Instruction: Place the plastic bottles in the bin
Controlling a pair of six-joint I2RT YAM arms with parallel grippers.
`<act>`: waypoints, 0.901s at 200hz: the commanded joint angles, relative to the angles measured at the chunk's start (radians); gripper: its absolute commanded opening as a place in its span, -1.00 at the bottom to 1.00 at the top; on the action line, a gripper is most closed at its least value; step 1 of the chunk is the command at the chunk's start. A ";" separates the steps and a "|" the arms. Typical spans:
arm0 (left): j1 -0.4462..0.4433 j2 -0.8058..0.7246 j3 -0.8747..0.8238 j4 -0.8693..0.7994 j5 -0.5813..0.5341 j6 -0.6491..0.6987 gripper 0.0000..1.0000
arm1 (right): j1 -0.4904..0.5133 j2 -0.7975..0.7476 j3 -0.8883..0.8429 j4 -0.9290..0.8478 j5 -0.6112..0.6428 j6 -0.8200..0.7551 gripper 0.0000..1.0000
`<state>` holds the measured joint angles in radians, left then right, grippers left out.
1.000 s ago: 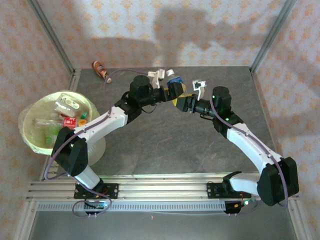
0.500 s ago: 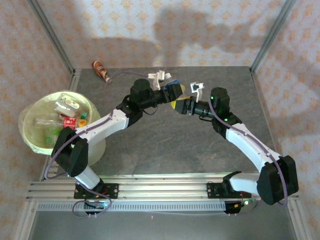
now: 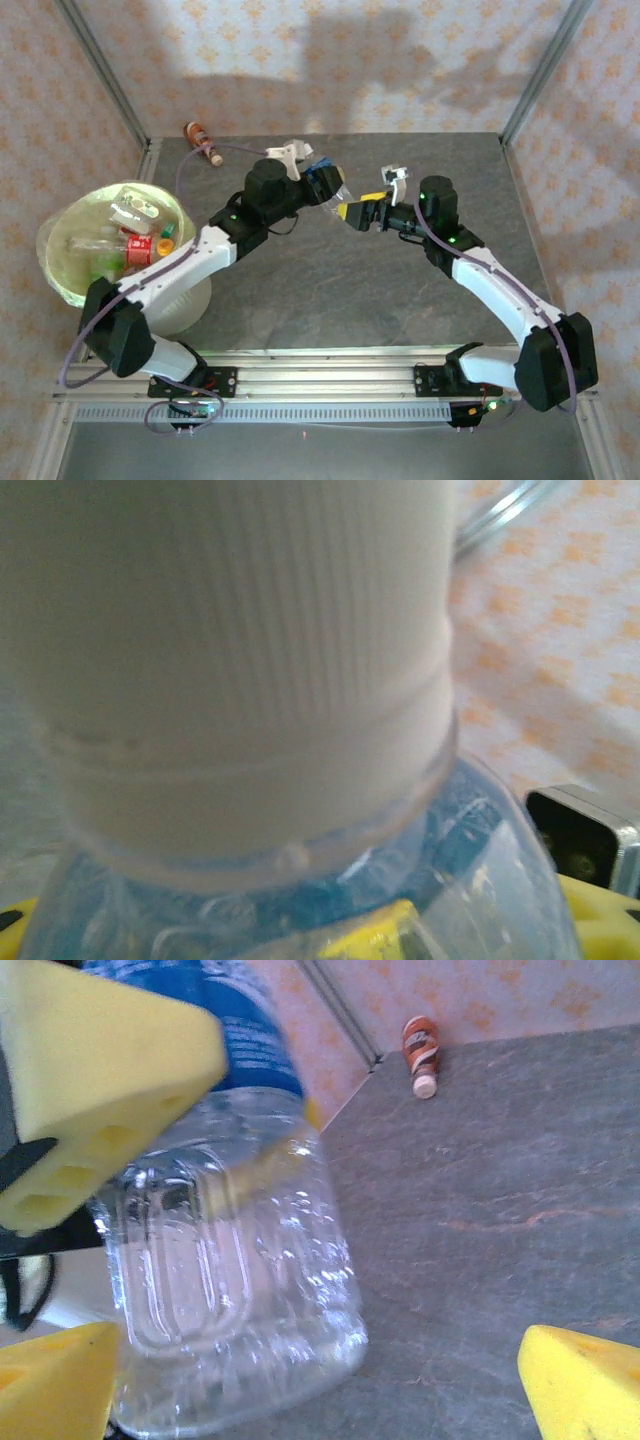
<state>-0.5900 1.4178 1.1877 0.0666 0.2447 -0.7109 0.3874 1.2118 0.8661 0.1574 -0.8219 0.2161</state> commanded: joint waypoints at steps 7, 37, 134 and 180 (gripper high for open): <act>0.006 -0.139 0.106 -0.321 -0.309 0.139 0.13 | -0.007 -0.016 0.036 -0.106 0.342 -0.063 0.98; 0.007 -0.214 0.230 -0.616 -0.540 0.215 0.12 | -0.006 0.053 0.056 -0.139 0.518 0.020 0.98; 0.227 -0.273 0.541 -1.359 -1.256 0.187 0.12 | -0.006 0.171 0.154 -0.200 0.592 0.074 0.98; 0.542 -0.387 0.428 -1.331 -1.035 0.197 0.13 | -0.006 0.188 0.186 -0.211 0.575 0.056 0.98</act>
<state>-0.1509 1.0744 1.6466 -1.1900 -0.8570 -0.4961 0.3805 1.3888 1.0080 -0.0395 -0.2577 0.2771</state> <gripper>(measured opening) 0.615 0.992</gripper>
